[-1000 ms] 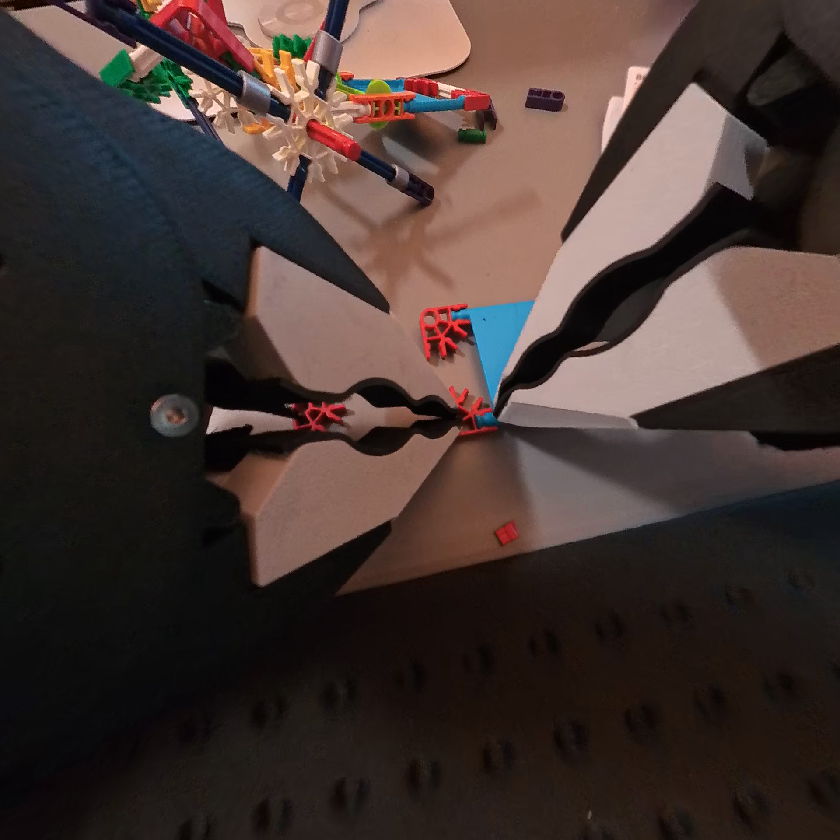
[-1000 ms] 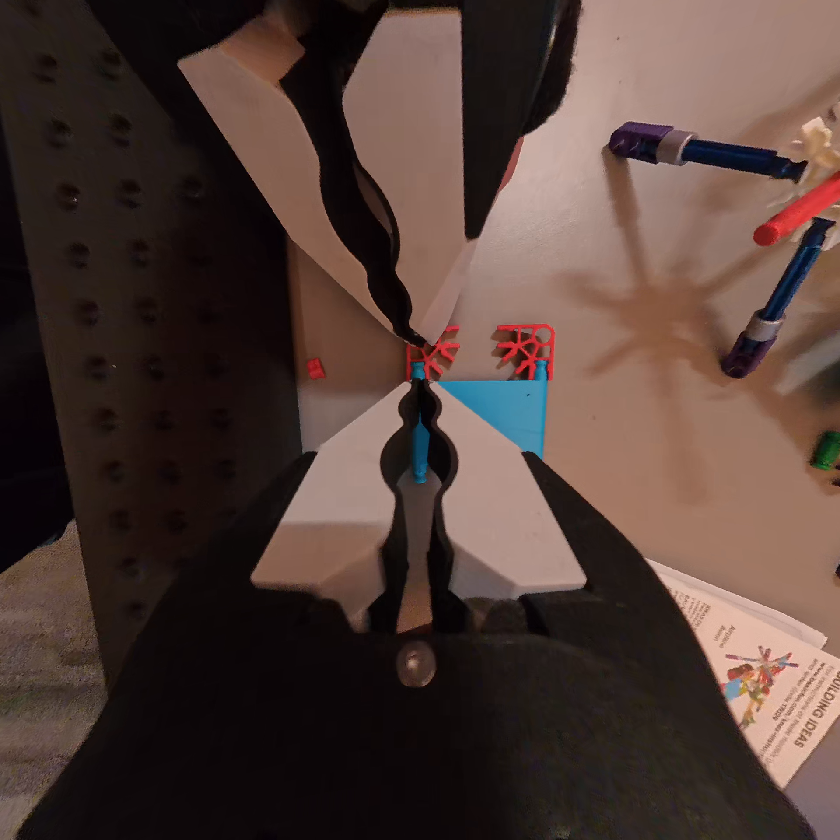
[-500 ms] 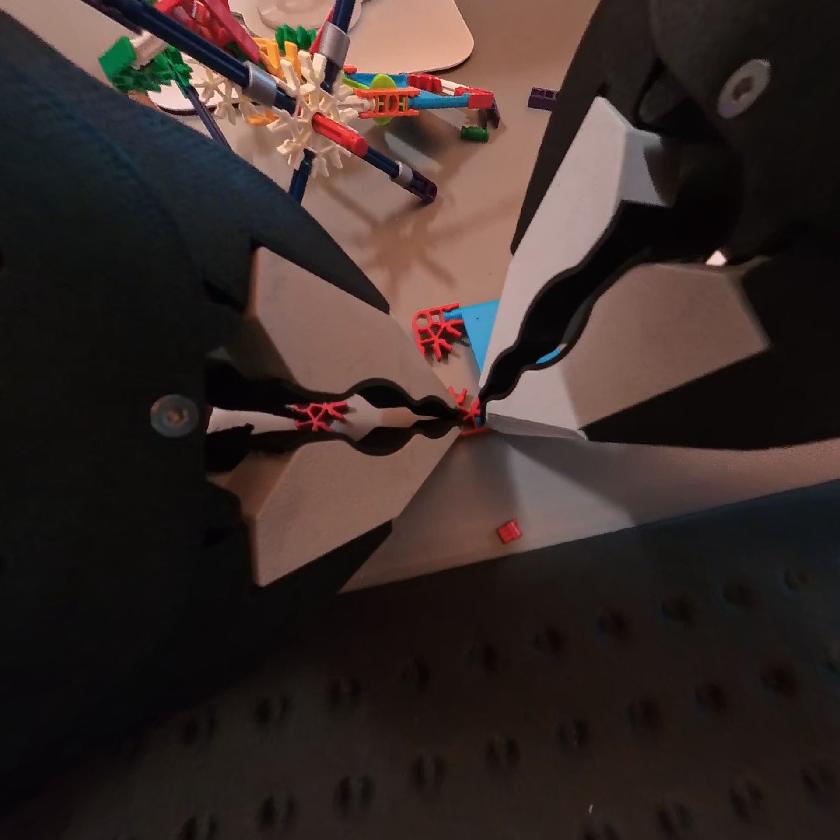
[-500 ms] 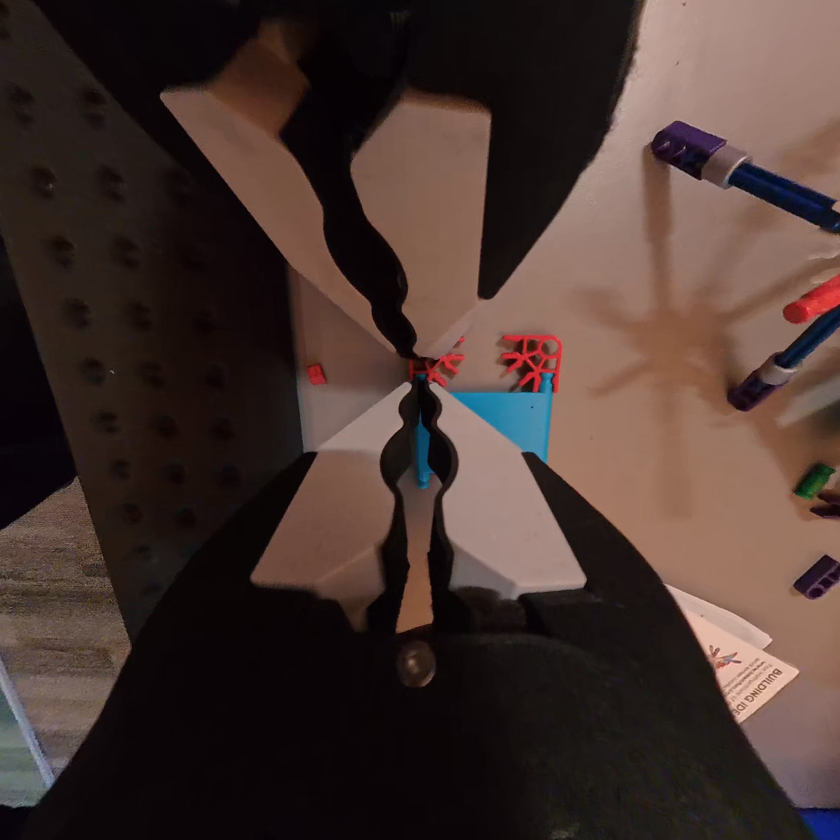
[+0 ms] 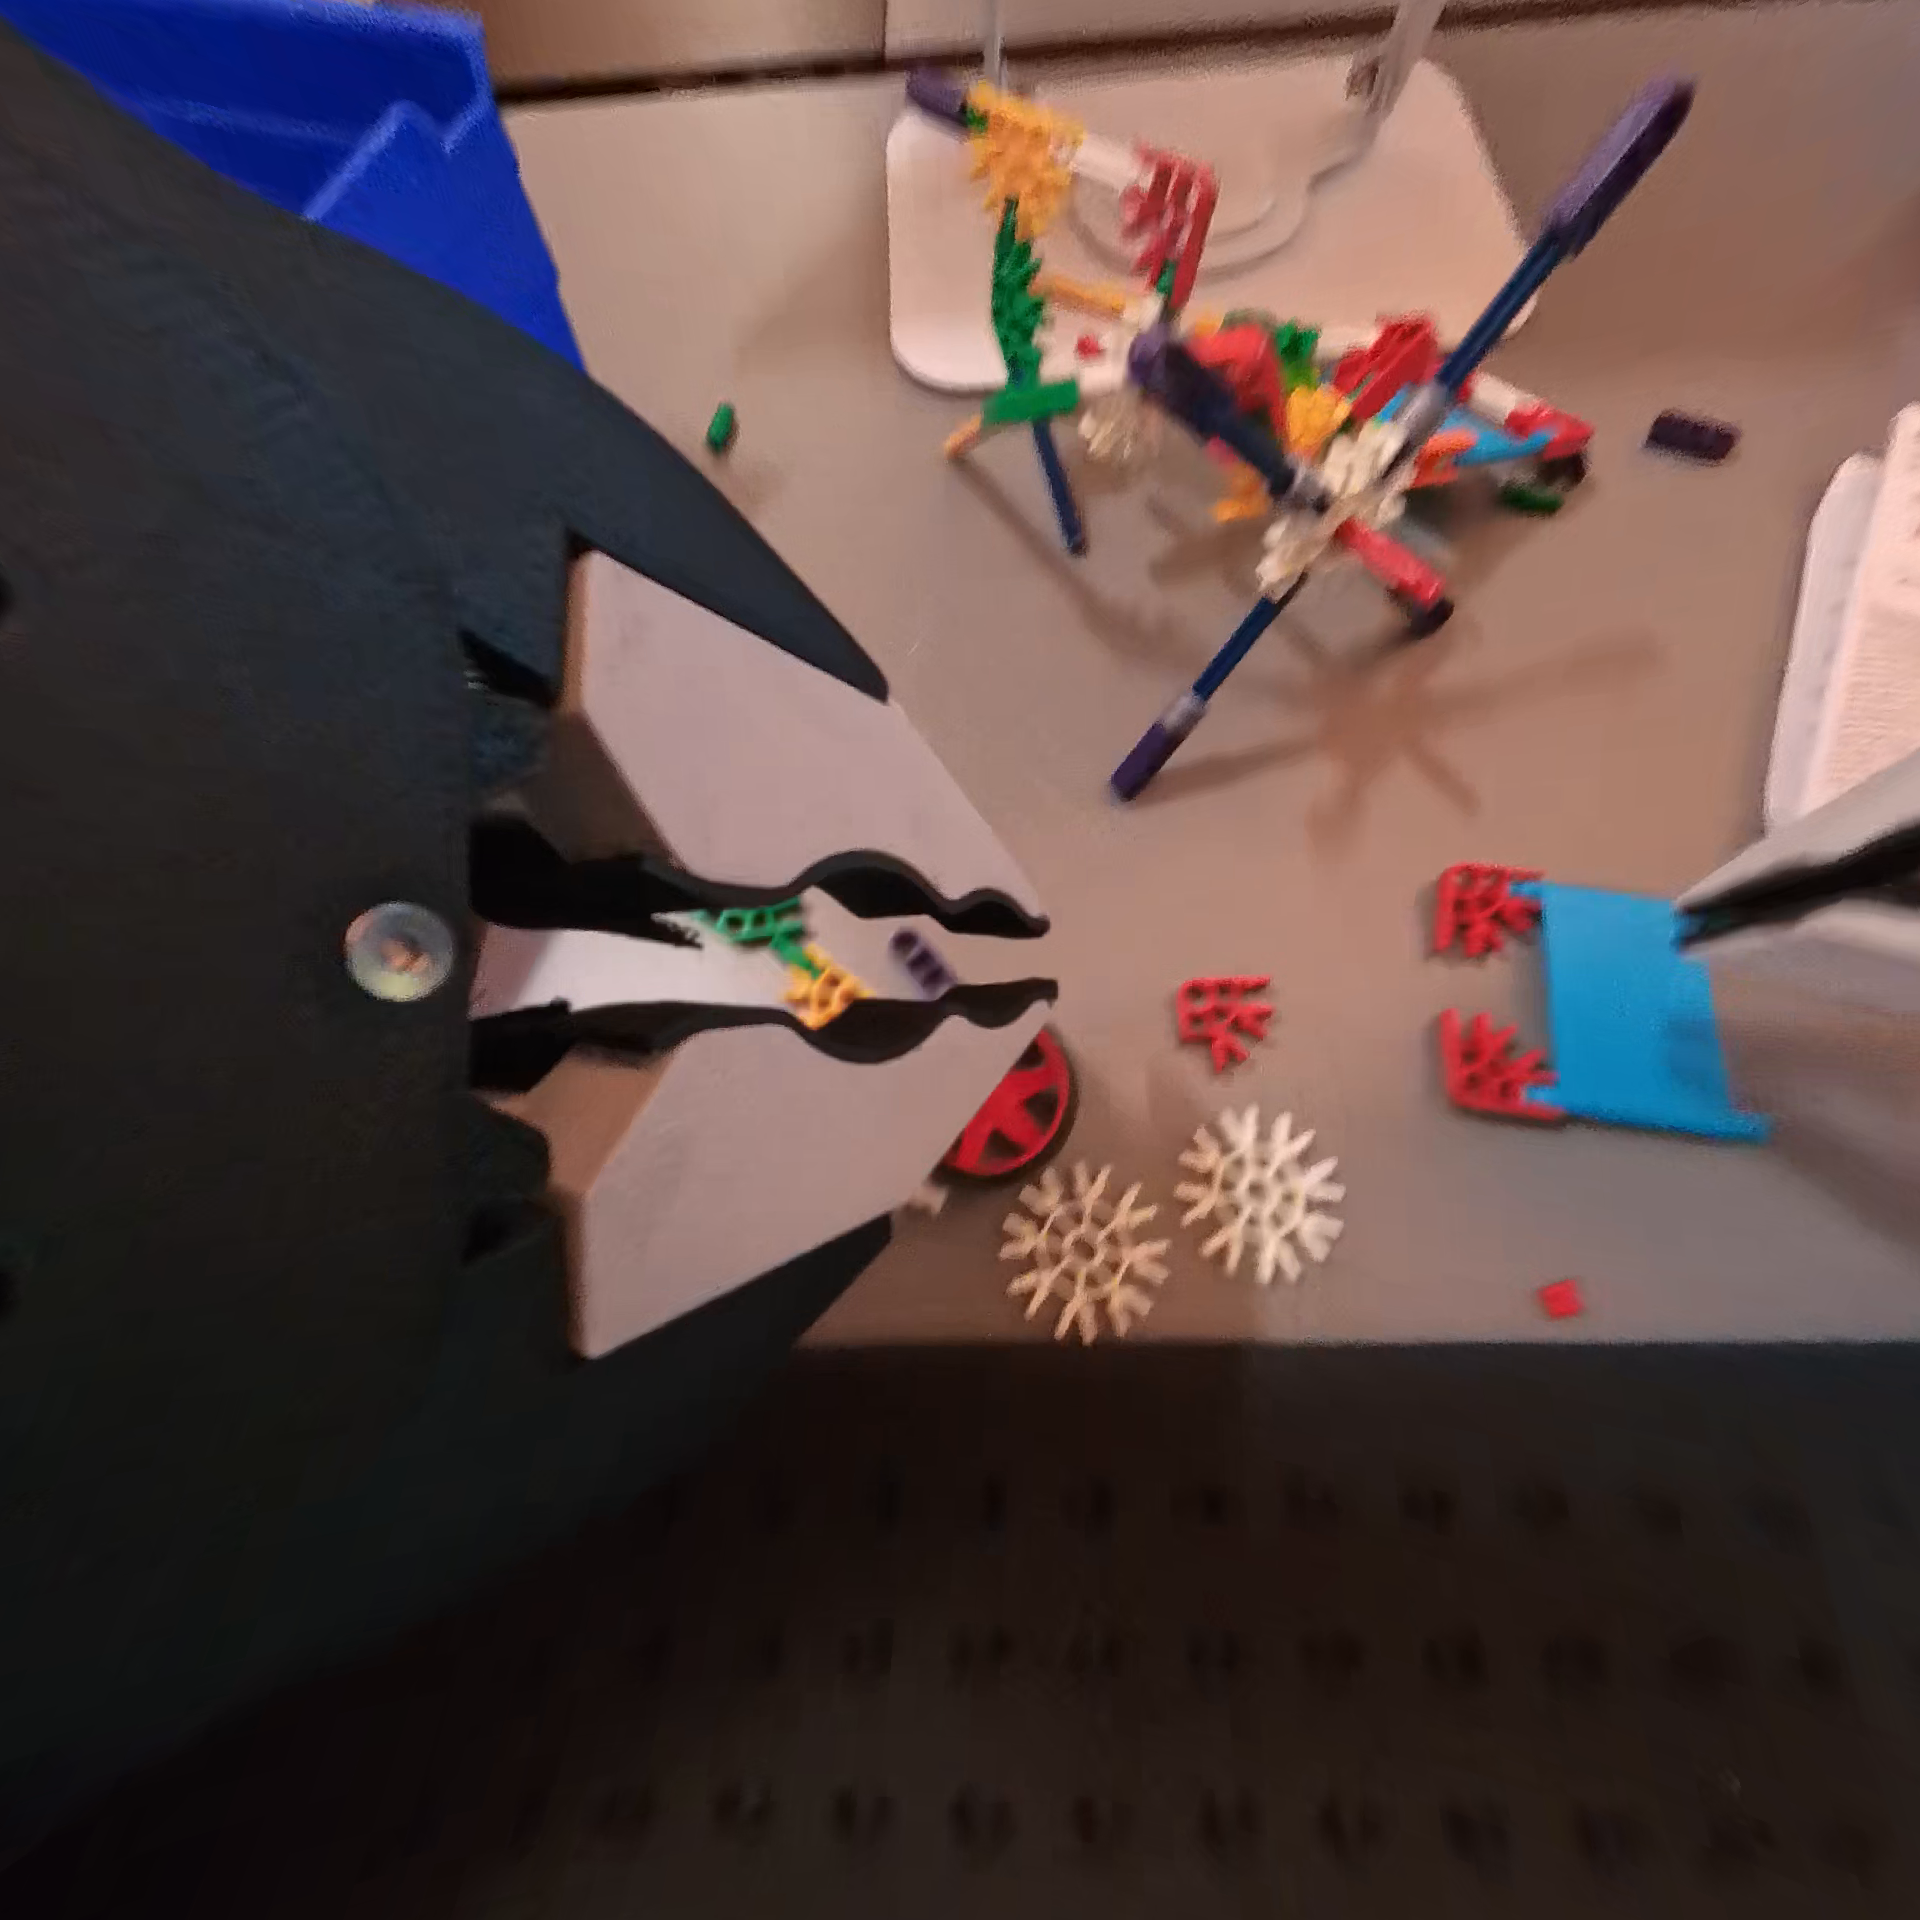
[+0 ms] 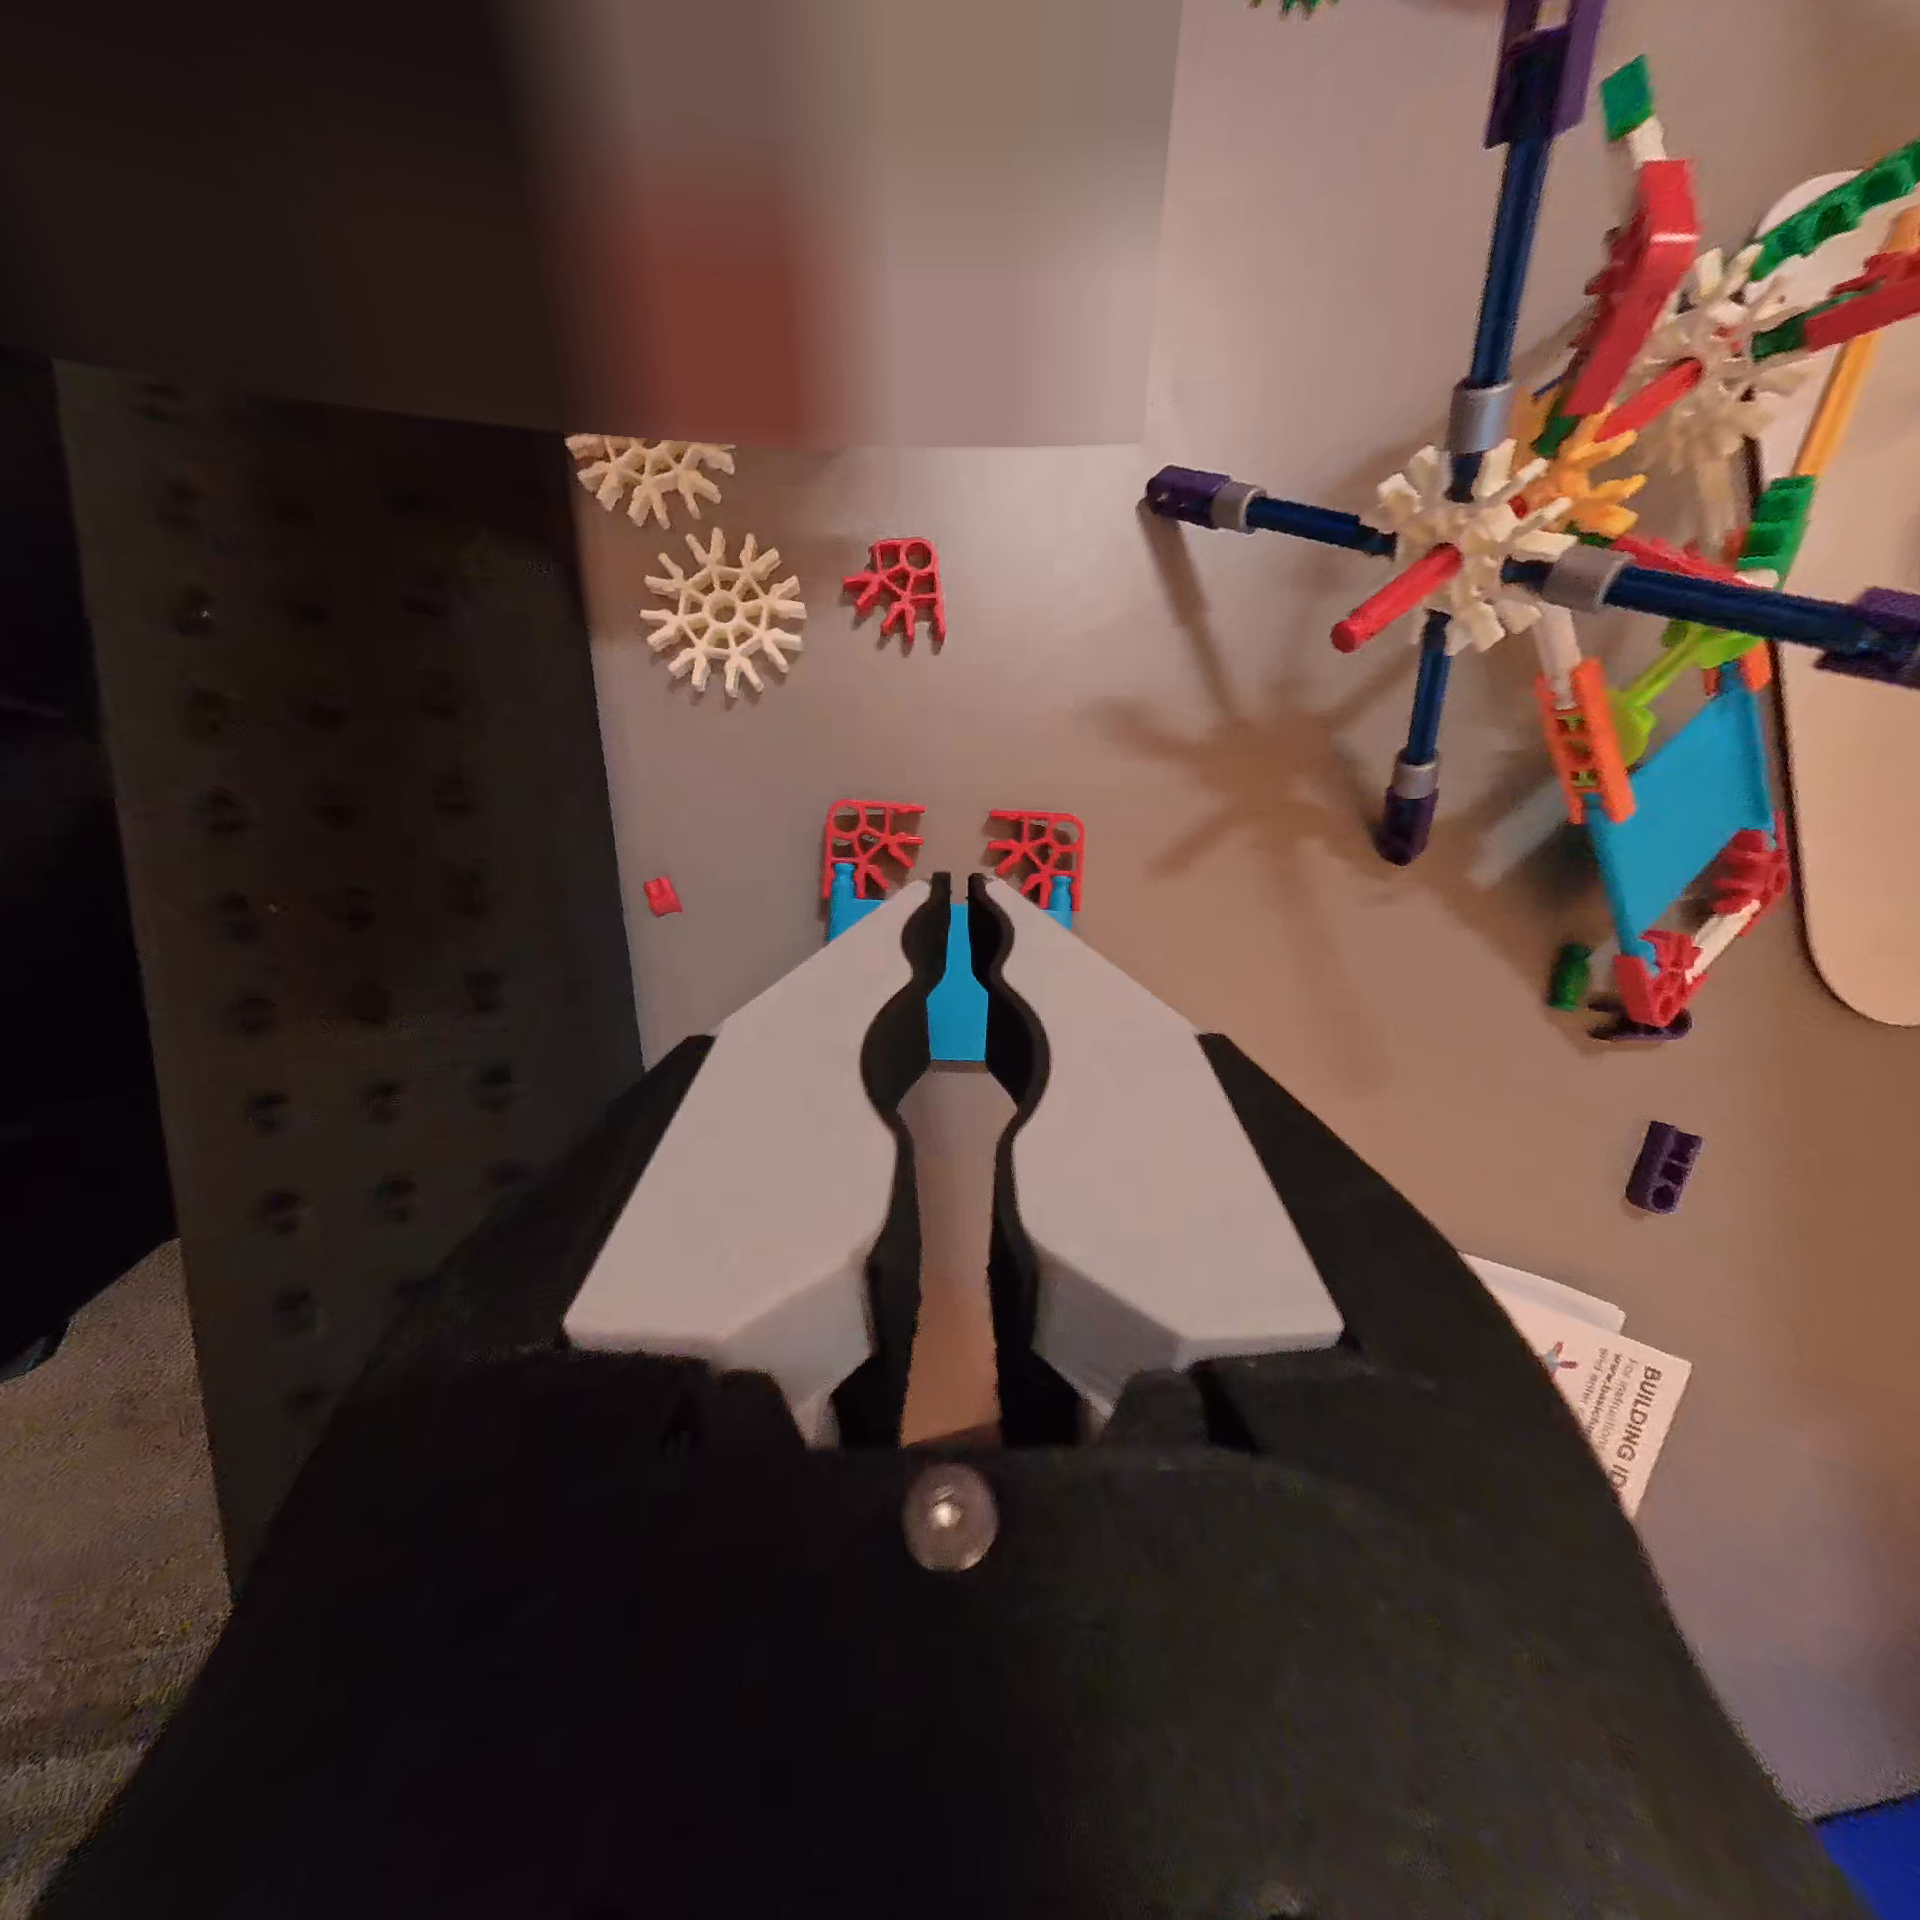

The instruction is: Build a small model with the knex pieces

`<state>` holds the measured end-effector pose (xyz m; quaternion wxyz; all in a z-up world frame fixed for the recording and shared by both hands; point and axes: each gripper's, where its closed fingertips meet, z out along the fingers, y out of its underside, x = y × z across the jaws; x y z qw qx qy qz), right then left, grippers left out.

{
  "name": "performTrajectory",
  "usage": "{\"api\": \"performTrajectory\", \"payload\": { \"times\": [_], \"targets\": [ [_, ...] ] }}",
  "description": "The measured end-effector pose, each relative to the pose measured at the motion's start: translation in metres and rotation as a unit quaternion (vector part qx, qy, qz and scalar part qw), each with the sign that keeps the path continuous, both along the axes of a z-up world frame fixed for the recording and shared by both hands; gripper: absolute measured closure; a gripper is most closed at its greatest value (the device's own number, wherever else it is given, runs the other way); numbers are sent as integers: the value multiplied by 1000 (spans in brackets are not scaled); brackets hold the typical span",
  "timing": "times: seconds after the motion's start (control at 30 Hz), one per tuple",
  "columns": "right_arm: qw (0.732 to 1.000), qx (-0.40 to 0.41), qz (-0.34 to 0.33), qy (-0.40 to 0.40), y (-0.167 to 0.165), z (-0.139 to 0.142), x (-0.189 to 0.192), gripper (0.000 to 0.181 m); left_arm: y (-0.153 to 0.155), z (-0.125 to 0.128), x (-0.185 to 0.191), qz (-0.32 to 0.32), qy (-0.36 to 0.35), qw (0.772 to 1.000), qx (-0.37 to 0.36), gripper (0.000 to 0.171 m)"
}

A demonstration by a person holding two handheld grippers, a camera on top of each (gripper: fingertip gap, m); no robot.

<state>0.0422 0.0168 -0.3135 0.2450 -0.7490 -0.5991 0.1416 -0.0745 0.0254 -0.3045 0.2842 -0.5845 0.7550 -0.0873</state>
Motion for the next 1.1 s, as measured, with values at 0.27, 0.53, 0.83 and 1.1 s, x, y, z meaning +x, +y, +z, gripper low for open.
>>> {"api": "performTrajectory", "payload": {
  "times": [0.27,0.53,0.83,1.1],
  "targets": [
    [999,12,-24,28,7,3,13,181,-34,-41,-33,-10,59,996,-68,160],
    [996,26,-53,66,20,16,25,181,-31,-58,-40,5,70,994,-84,168],
    [993,41,-61,93,29,18,30,181,-28,-17,-29,-8,-5,998,-57,168],
    [994,58,-25,88,19,6,14,176,-23,1,69,-25,-67,996,-45,168]
  ]
}}
